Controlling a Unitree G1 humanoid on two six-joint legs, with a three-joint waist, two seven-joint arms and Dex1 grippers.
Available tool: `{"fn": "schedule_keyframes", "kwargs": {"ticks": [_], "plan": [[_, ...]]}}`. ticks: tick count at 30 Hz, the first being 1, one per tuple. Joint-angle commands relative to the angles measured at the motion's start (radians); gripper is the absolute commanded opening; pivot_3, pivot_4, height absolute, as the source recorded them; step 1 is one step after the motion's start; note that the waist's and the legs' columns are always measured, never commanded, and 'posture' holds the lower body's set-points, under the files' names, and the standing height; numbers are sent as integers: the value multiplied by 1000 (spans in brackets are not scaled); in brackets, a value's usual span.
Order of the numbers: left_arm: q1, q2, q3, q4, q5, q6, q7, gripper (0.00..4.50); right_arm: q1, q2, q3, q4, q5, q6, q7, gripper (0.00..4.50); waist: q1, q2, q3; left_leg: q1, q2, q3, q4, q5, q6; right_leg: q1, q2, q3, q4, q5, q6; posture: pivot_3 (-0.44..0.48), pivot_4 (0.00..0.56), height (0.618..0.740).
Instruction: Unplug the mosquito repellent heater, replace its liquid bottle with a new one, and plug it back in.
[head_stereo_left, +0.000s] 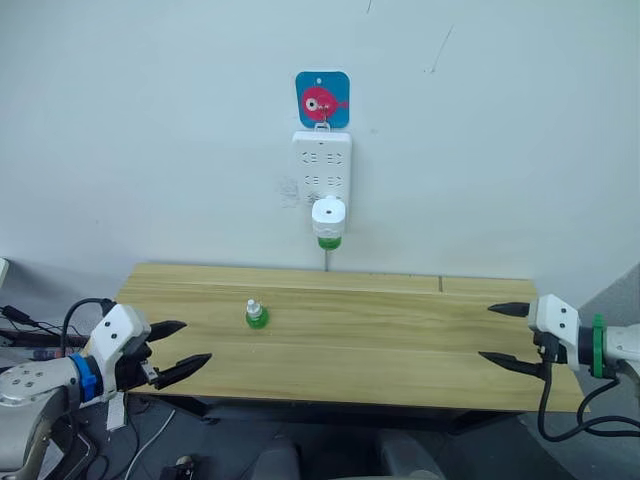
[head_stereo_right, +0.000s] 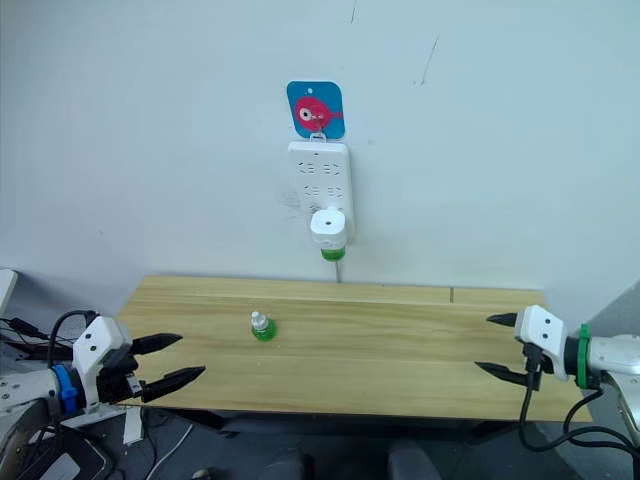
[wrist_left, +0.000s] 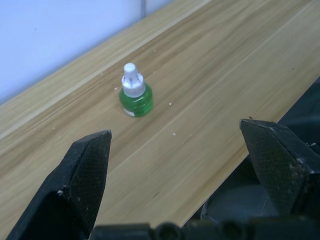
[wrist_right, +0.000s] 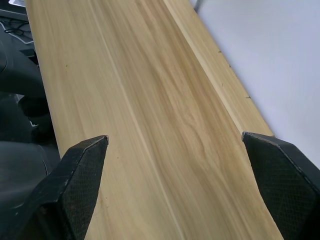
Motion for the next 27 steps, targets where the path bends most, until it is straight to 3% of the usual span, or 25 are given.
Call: {"fn": "schedule_keyframes", "kwargs": {"ticks": [1, 6, 11, 16, 21, 24, 27], "plan": [[-21, -9, 43, 20, 7, -34, 22, 4500, 5, 1, -33, -50, 5, 13, -23, 4481, 0, 0, 0, 0, 0, 0, 0, 0, 0, 0, 0, 0, 0, 0, 0, -7, 73, 725], [-95, -33, 40, 23, -23, -5, 61, 4500, 23, 25, -50, -140, 34, 70, -71, 4481, -1, 0, 1, 0, 0, 0, 0, 0, 0, 0, 0, 0, 0, 0, 0, -39, 85, 725], [-293, -88, -10, 11, -49, 88, 139, 4500, 2, 86, -81, -374, 147, 235, -167, 4481, -3, 1, 9, -1, 0, -1, 2, 0, 0, 0, 0, 0, 0, 3, 5, -94, 110, 725], [-500, -129, -73, 80, -28, 100, 181, 4500, -106, 170, -105, -595, 305, 464, -355, 4481, -24, 0, 25, -2, 0, -1, 2, 0, 0, 0, 1, 0, 0, 4, 6, -126, 130, 725], [-654, -177, -128, 169, -26, 88, 155, 4500, -214, 222, -114, -683, 417, 627, -497, 4481, -36, -3, 38, -3, 0, -1, 2, 0, 0, -1, 1, 0, 0, 4, 7, -161, 155, 725], [-733, -203, -159, 244, -4, 64, 149, 3942, -251, 232, -108, -716, 449, 678, -545, 4500, -45, -3, 48, -4, -1, -1, 2, 0, 0, -2, 1, 0, -1, 4, 7, -175, 168, 725], [-798, -227, -180, 316, 30, 19, 158, 3942, -275, 242, -99, -747, 476, 715, -580, 4500, -52, -5, 62, -5, 0, -2, 2, 0, 1, -2, 1, -1, 0, 4, 7, -185, 177, 725]]}}
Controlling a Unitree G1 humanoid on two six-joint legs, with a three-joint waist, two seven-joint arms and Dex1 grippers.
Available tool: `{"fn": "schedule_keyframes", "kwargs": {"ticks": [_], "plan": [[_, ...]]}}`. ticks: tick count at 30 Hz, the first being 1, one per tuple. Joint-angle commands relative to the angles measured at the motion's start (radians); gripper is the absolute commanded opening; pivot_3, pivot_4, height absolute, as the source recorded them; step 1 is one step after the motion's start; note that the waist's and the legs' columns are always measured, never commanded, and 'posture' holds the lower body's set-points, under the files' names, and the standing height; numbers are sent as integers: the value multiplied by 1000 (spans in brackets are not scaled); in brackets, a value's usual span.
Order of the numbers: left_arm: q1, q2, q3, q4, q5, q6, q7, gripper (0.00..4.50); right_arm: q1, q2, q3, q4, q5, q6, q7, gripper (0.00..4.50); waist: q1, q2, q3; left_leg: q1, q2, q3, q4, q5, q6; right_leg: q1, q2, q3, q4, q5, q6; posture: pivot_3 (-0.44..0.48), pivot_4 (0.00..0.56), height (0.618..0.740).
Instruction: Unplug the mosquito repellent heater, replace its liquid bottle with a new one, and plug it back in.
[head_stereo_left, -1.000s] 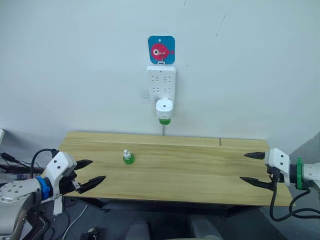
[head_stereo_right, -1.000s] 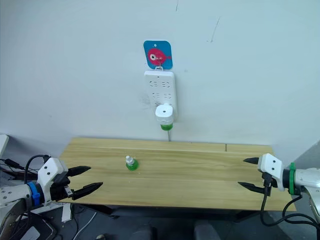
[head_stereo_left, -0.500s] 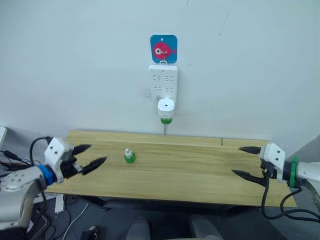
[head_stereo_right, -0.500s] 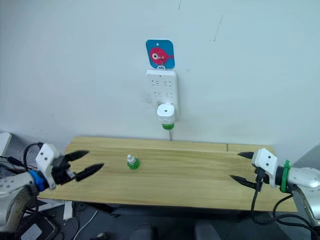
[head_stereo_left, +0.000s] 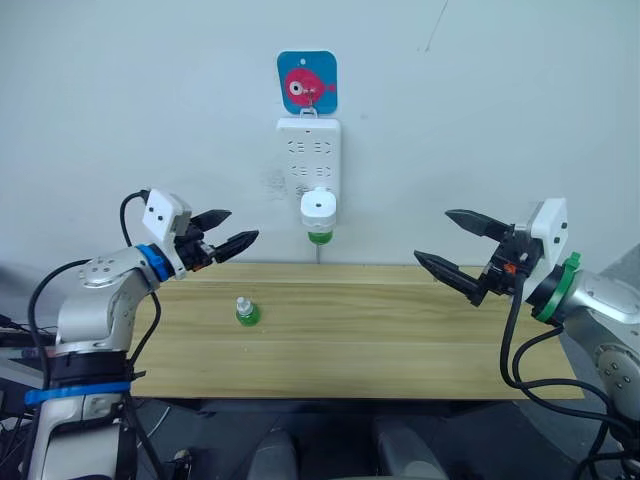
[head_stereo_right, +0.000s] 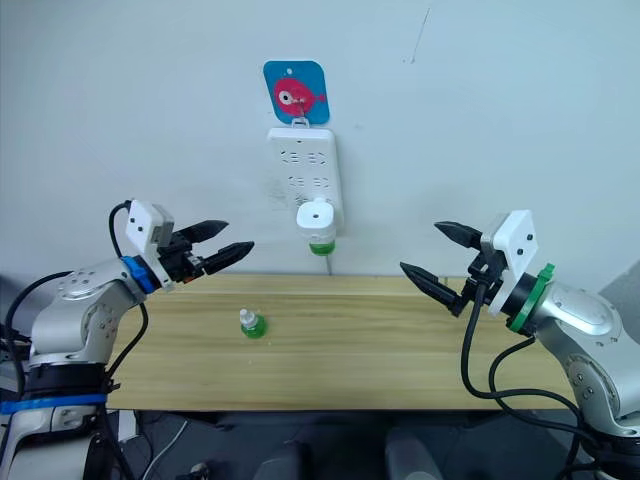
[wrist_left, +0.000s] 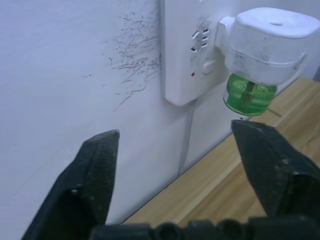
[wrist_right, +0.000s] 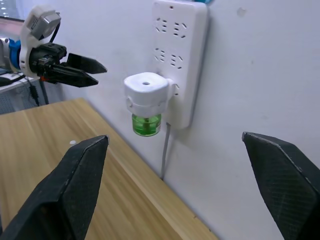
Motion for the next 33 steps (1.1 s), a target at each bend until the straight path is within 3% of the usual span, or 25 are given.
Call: {"fn": "schedule_keyframes", "kwargs": {"ticks": [1, 9, 15, 33], "plan": [[-80, -23, -13, 69, 35, -69, 5, 3942, -36, 6, -9, -71, 42, 35, -45, 4500, -5, 0, 7, 0, 0, 0, 0, 0, 0, 0, 0, 0, 0, 0, 0, -185, 179, 725], [-260, -91, -51, 260, 80, -163, -36, 3942, -96, 21, 61, -137, 18, 81, -120, 4500, -13, -1, 30, -3, 0, 0, 0, 0, 0, -2, 0, 0, -1, 0, 1, -216, 208, 725], [-341, -115, -57, 357, 95, -194, -71, 3942, -104, 10, 88, -175, 13, 98, -127, 4500, -25, 0, 34, -16, -1, -4, 1, 0, 0, -13, 0, -3, 0, 3, -1, -233, 216, 725], [-407, -171, -69, 412, 118, -239, -138, 3942, -82, 12, 95, -217, 13, 127, -150, 4500, -12, 0, 40, -18, -3, -6, 4, 1, 0, -12, -1, -3, -1, 3, 5, -254, 217, 725]]}}
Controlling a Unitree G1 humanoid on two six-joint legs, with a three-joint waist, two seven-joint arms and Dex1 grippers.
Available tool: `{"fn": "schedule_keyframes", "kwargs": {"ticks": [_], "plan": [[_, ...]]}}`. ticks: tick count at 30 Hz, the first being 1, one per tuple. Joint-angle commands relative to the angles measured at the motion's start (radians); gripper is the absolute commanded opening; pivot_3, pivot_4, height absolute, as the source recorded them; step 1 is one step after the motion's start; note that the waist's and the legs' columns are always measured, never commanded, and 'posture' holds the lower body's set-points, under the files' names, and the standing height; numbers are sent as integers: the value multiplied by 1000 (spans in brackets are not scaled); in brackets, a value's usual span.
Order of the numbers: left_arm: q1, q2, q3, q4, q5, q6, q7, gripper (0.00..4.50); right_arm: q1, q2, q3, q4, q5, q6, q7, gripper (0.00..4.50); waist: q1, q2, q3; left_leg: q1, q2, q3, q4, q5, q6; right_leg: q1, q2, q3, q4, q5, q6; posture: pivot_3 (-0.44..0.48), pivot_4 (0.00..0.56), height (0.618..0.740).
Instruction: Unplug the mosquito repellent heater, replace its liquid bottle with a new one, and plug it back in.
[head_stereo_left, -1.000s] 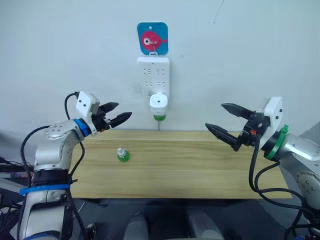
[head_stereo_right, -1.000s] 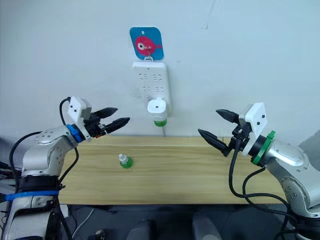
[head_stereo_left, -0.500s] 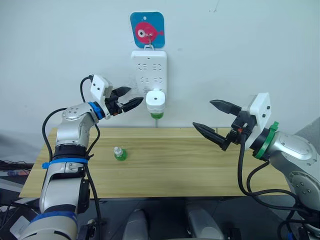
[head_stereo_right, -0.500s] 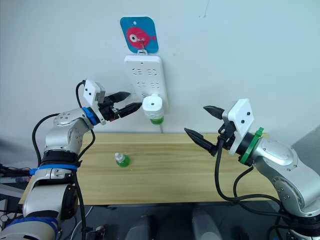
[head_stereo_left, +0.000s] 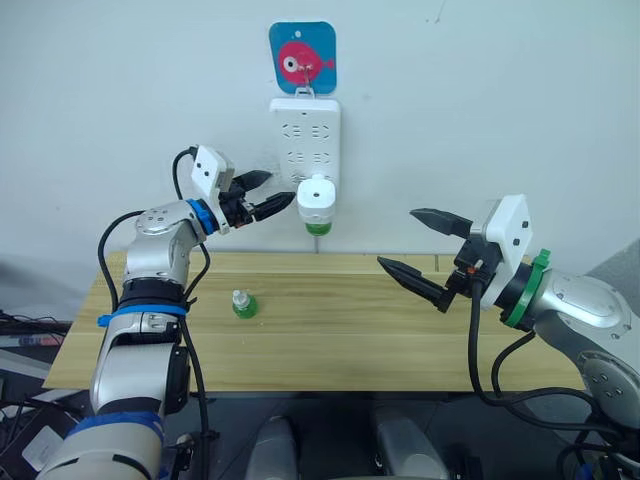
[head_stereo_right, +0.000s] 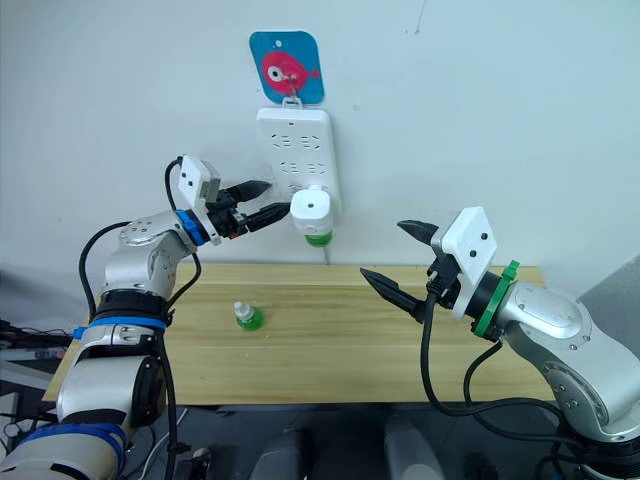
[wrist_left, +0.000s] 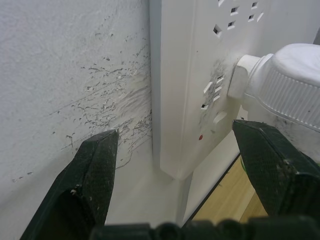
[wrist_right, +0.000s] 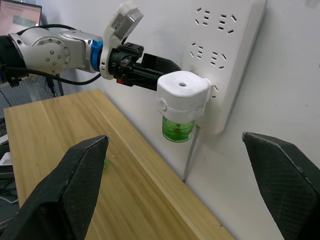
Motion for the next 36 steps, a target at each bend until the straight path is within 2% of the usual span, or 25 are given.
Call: {"fn": "schedule_keyframes", "kwargs": {"ticks": [1, 11, 22, 25, 29, 31, 32, 36], "plan": [[-44, -24, -13, -36, -6, -16, -25, 3942, 4, 2, -23, -41, 10, -10, -8, 4500, 2, 0, 0, 0, 0, 0, 0, 0, 0, 0, 0, 0, 0, 0, 0, -254, 217, 725], [-41, -36, 2, -42, -3, -37, 0, 3942, 4, 7, -20, -34, 9, -17, 0, 4500, -4, 0, 8, -1, 0, 0, -1, 0, 0, -1, 0, 0, -1, 0, 0, -248, 211, 725], [-33, -41, -12, -149, -50, 66, -86, 3942, 19, 2, -19, -39, 16, -18, 18, 4500, -21, 0, 11, -3, 1, 0, -2, 0, 0, -2, 0, 0, -3, 1, 0, -249, 208, 725], [-27, -36, -15, -163, -53, 83, -94, 3306, 15, 5, -14, -44, 20, -17, 16, 4500, -24, 0, 12, -3, 1, 0, -3, 0, 0, -2, 0, 0, -4, 1, -1, -248, 207, 725], [-18, -31, -19, -173, -50, 91, -101, 2083, 1, 17, 1, -47, 11, -9, -9, 4500, -25, 0, 12, -3, 1, 0, -3, 0, 0, -2, 0, 0, -4, 1, -1, -246, 207, 725], [-12, -29, -21, -182, -49, 97, -103, 1468, -8, 27, 16, -55, -18, 22, -67, 4500, -23, 0, 12, -3, 1, 0, -3, 0, 0, -2, 0, 0, -5, 1, -1, -246, 207, 725], [-6, -26, -23, -190, -49, 102, -109, 1315, -20, 38, 34, -57, -37, 39, -100, 4500, -24, 0, 12, -3, 1, 0, -3, 0, 0, -2, 0, 0, -5, 1, -1, -246, 207, 725], [8, -23, -22, -212, -52, 113, -103, 1309, -95, 84, 155, -48, -165, 90, -223, 4500, -29, 0, 12, -3, 1, 0, -2, 0, 0, -2, 0, 0, -5, 1, 0, -246, 207, 725]]}}
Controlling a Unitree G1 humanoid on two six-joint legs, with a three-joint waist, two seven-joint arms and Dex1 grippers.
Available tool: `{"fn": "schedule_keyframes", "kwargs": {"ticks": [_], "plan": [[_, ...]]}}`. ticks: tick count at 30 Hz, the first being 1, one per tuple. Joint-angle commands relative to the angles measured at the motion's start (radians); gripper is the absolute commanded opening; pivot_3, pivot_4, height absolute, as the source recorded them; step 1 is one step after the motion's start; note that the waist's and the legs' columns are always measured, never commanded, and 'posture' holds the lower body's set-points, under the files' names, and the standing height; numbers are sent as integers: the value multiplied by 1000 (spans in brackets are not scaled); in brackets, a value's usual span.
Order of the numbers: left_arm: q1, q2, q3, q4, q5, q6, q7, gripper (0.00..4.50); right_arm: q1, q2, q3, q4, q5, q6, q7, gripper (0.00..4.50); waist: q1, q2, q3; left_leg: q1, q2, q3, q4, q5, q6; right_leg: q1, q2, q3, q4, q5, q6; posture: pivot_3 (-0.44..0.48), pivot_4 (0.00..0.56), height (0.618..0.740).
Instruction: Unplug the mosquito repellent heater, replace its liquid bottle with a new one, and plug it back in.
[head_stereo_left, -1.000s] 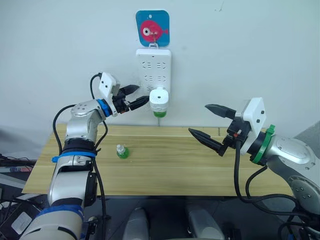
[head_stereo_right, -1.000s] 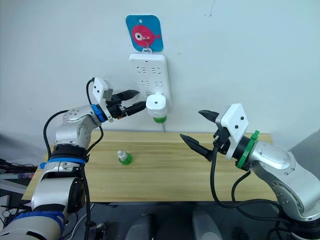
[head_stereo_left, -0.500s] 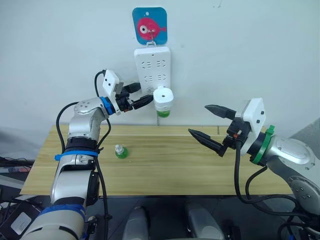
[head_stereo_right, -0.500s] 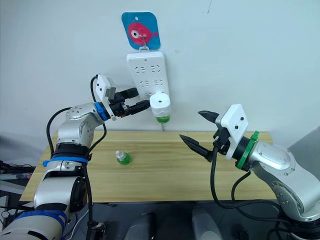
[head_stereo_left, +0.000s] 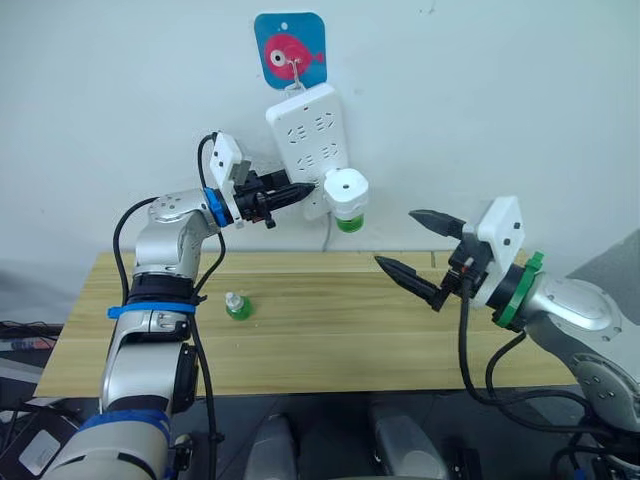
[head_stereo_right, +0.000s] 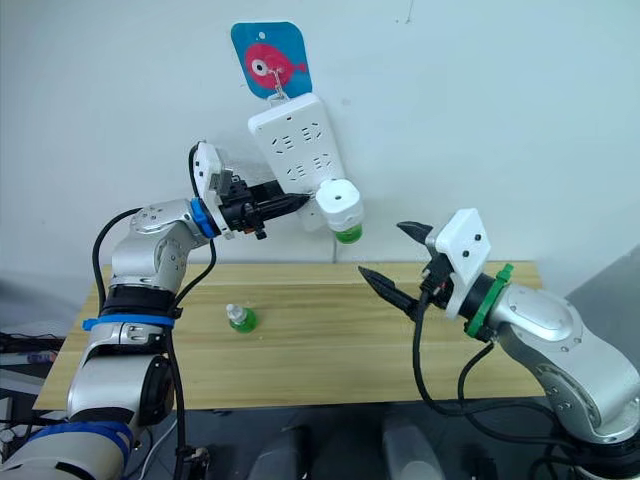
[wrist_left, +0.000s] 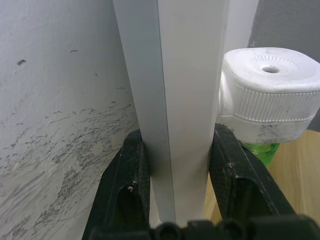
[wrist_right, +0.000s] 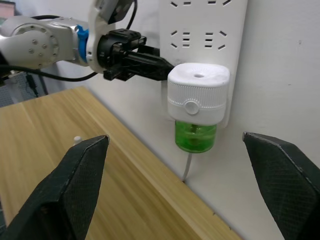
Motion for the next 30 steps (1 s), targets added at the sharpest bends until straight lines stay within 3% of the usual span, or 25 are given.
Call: {"fn": "schedule_keyframes", "kwargs": {"ticks": [1, 11, 29, 30], "plan": [[11, 6, 1, -50, -12, 6, 5, 1309, -78, 53, 114, -18, -137, 38, -130, 4500, -3, 0, 0, 0, 0, 0, 0, 0, 0, 0, 0, 0, 0, 0, 0, -238, 206, 725], [30, 12, -5, -88, -14, 19, 12, 1309, -194, 294, 267, 103, -338, 76, -292, 4500, -4, 0, 0, -3, 0, -2, -1, 0, 0, -1, -1, -2, -1, 3, -5, -226, 204, 725], [54, 18, -3, -128, -20, 32, 24, 1309, -333, 486, 292, 388, -491, -8, -254, 4500, -7, 1, 0, -3, 0, -6, -1, 0, 0, -1, -1, -6, 1, 3, -5, -195, 194, 725], [56, 19, -3, -131, -20, 34, 24, 1309, -335, 494, 291, 395, -497, -11, -252, 4320, -6, 1, 0, -3, 0, -6, -1, 0, 0, -1, -1, -6, 1, 3, -5, -195, 195, 725]]}}
